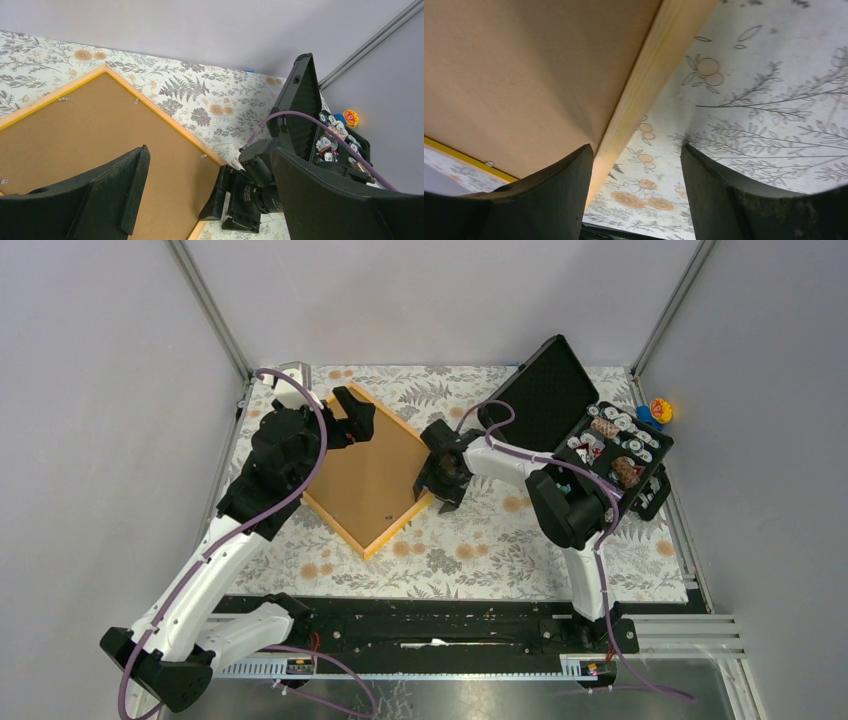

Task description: Put the photo into the frame

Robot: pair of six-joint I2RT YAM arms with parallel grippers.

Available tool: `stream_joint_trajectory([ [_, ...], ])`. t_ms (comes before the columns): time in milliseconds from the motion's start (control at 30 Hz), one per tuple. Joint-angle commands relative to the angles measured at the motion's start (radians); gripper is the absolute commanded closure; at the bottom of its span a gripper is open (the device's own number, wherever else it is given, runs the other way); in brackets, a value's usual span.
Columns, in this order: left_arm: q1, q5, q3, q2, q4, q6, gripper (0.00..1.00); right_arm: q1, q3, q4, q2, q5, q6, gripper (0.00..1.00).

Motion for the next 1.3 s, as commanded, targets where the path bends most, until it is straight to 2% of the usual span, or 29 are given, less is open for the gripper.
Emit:
stream_joint_trajectory([
  [0, -0.005, -0.006, 0.019, -0.021, 0.040, 0.001, 0.01, 0.029, 0.045, -0.005, 0.077, 0.031, 0.054, 0.28],
  [67, -0.005, -0.004, 0.020, -0.019, 0.040, 0.000, 0.01, 0.035, 0.053, -0.005, 0.092, 0.033, 0.049, 0.30],
  [233, -0.004, -0.005, 0.018, -0.015, 0.041, 0.001, 0.01, 0.036, 0.028, -0.005, 0.097, 0.057, -0.008, 0.43],
  [333, -0.005, -0.004, 0.017, -0.012, 0.039, 0.003, 0.01, 0.036, 0.010, -0.007, 0.097, 0.077, -0.075, 0.62],
  [400, -0.004, -0.002, 0.018, -0.009, 0.040, 0.002, 0.01, 0.036, 0.002, -0.012, 0.098, 0.084, -0.117, 0.68],
  [533, -0.004, -0.003, 0.018, -0.005, 0.040, 0.001, 0.01, 0.034, 0.011, -0.047, 0.110, 0.124, -0.220, 0.88],
  [633, -0.004, -0.003, 0.017, -0.004, 0.039, 0.001, 0.01, 0.026, 0.012, -0.049, 0.112, 0.137, -0.388, 0.97],
  [767, -0.003, 0.004, 0.019, -0.005, 0.040, -0.001, 0.01, 0.017, 0.034, -0.050, 0.106, 0.202, -0.604, 0.97],
  [867, -0.004, 0.007, 0.018, -0.005, 0.040, -0.003, 0.01, 0.008, 0.066, -0.045, 0.088, 0.287, -0.706, 0.96],
  [1033, -0.004, 0.006, 0.017, -0.008, 0.042, -0.003, 0.01, -0.022, 0.185, -0.063, 0.105, 0.306, -0.779, 0.81],
  [1133, -0.004, 0.001, 0.017, -0.008, 0.042, 0.000, 0.01, -0.027, 0.258, -0.108, 0.108, 0.305, -0.775, 0.67],
  [1267, -0.005, -0.001, 0.016, -0.009, 0.043, 0.001, 0.01, -0.031, 0.253, -0.109, 0.058, 0.260, -0.745, 0.53],
])
